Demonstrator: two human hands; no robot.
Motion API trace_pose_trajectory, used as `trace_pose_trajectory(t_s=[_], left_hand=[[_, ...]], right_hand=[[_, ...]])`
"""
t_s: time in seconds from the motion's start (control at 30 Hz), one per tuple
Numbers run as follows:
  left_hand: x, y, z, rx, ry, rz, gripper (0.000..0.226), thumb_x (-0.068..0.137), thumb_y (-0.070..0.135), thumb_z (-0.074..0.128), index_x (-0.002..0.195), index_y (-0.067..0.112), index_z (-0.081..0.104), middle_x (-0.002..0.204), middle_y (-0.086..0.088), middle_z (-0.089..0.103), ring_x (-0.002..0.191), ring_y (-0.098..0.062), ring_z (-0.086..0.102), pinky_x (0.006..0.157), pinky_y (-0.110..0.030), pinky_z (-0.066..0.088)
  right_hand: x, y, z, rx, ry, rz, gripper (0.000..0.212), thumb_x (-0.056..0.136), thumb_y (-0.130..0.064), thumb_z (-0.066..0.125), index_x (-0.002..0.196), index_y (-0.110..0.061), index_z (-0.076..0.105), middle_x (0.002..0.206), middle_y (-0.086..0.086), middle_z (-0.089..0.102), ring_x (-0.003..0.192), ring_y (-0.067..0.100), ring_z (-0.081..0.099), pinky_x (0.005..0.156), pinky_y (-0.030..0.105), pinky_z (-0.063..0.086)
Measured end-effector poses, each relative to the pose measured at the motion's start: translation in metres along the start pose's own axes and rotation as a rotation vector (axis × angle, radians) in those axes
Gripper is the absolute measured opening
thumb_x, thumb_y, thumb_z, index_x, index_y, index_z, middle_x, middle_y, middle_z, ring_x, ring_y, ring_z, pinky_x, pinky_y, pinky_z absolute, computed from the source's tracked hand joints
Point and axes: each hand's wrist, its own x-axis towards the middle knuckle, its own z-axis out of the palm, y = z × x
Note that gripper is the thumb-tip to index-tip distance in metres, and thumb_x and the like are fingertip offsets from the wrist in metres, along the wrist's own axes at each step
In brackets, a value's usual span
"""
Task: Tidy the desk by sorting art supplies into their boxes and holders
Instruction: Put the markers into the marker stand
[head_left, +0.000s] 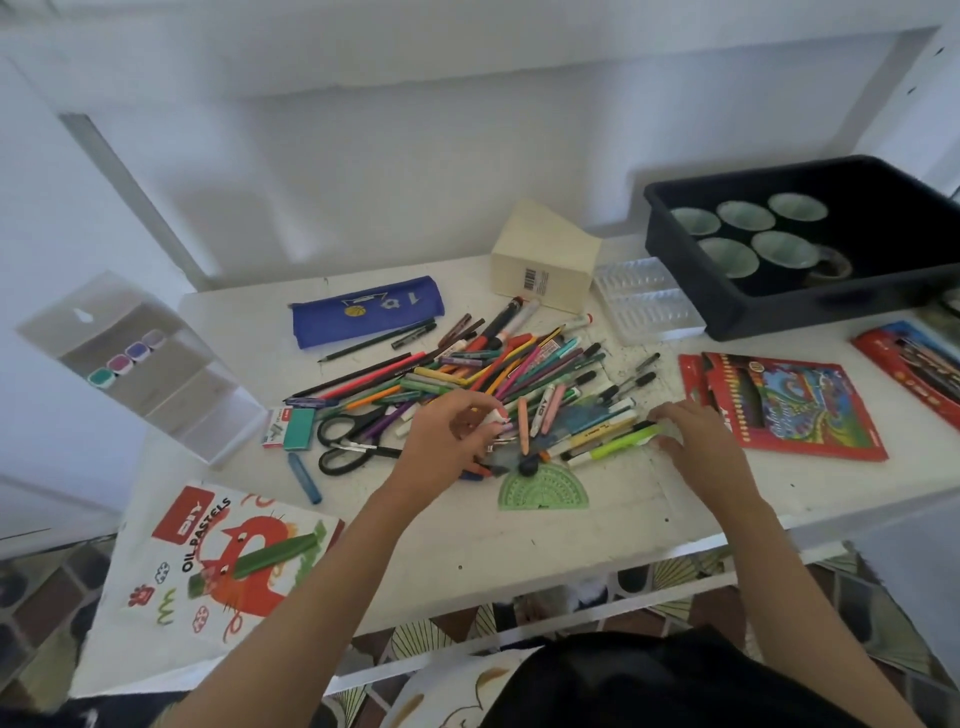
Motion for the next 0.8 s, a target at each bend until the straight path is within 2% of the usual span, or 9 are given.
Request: trace_pose_trajectory(t_s=[0.13, 0.2, 0.27, 0.37, 0.43, 0.57, 0.67, 0.8], left_hand=[[0.005, 0.004, 0.002, -0.032, 0.012, -0.075, 0.017, 0.082, 0.009, 0.071, 0.094, 0.021, 0.07, 0.084, 0.003, 0.07, 0.073, -0.01, 0.065, 0.069, -0.02, 0.054], [0.006, 0.005, 0.003, -0.041, 0.007, -0.101, 0.018, 0.082, 0.009, 0.071, 0.094, 0.021, 0.07, 0.083, 0.005, 0.069, 0.07, -0.01, 0.065, 0.067, -0.024, 0.056], [0.008, 0.006, 0.003, -0.059, 0.011, -0.124, 0.017, 0.083, 0.008, 0.071, 0.094, 0.021, 0.07, 0.082, 0.004, 0.069, 0.067, -0.013, 0.065, 0.064, -0.03, 0.058], [0.013, 0.008, 0.004, -0.061, 0.043, -0.123, 0.018, 0.08, 0.009, 0.074, 0.092, 0.022, 0.07, 0.08, 0.005, 0.069, 0.073, -0.014, 0.065, 0.07, -0.033, 0.058], [0.016, 0.011, 0.004, -0.075, 0.051, -0.125, 0.026, 0.076, 0.008, 0.077, 0.089, 0.029, 0.069, 0.081, 0.004, 0.069, 0.076, -0.014, 0.065, 0.073, -0.031, 0.057], [0.02, 0.015, -0.002, -0.062, 0.034, -0.11, 0.04, 0.071, 0.001, 0.078, 0.088, 0.035, 0.066, 0.082, 0.001, 0.067, 0.076, -0.011, 0.063, 0.074, -0.024, 0.056], [0.021, 0.017, -0.007, -0.065, 0.047, -0.084, 0.036, 0.069, -0.001, 0.079, 0.089, 0.028, 0.068, 0.079, 0.001, 0.064, 0.071, -0.001, 0.06, 0.072, -0.015, 0.052], [0.02, 0.016, -0.018, -0.058, 0.106, -0.069, 0.029, 0.067, 0.001, 0.081, 0.093, 0.01, 0.071, 0.08, -0.001, 0.064, 0.071, -0.005, 0.06, 0.072, -0.02, 0.054]], right_hand=[[0.002, 0.004, -0.001, 0.022, 0.01, -0.022, 0.02, 0.081, -0.01, 0.071, 0.1, -0.01, 0.071, 0.11, 0.005, 0.066, 0.105, 0.024, 0.055, 0.082, 0.034, 0.043], [0.004, 0.007, -0.003, 0.013, -0.017, -0.064, 0.019, 0.079, -0.011, 0.072, 0.098, -0.012, 0.072, 0.114, 0.002, 0.066, 0.109, 0.022, 0.054, 0.085, 0.036, 0.044], [0.008, 0.006, -0.007, 0.047, -0.015, -0.119, 0.019, 0.077, -0.008, 0.074, 0.094, -0.015, 0.072, 0.111, 0.0, 0.066, 0.105, 0.022, 0.055, 0.083, 0.036, 0.045], [0.014, -0.006, -0.019, 0.294, -0.034, -0.064, 0.022, 0.076, -0.003, 0.073, 0.09, -0.021, 0.068, 0.095, -0.007, 0.067, 0.086, 0.011, 0.06, 0.075, 0.033, 0.051], [0.02, -0.017, -0.028, 0.475, -0.089, -0.014, 0.022, 0.079, -0.002, 0.071, 0.089, -0.021, 0.067, 0.09, -0.009, 0.068, 0.079, 0.003, 0.063, 0.071, 0.025, 0.054], [0.028, -0.036, -0.038, 0.714, -0.142, -0.007, 0.022, 0.081, -0.004, 0.069, 0.095, -0.02, 0.068, 0.093, 0.001, 0.066, 0.071, 0.01, 0.067, 0.064, 0.02, 0.053], [0.036, -0.061, -0.039, 0.81, -0.226, -0.041, 0.025, 0.083, -0.005, 0.066, 0.102, -0.022, 0.065, 0.091, 0.004, 0.062, 0.069, 0.01, 0.064, 0.061, 0.019, 0.052], [0.05, -0.102, -0.036, 0.897, -0.292, -0.098, 0.02, 0.084, -0.003, 0.065, 0.097, -0.018, 0.066, 0.084, 0.004, 0.065, 0.067, 0.004, 0.063, 0.058, 0.015, 0.049]])
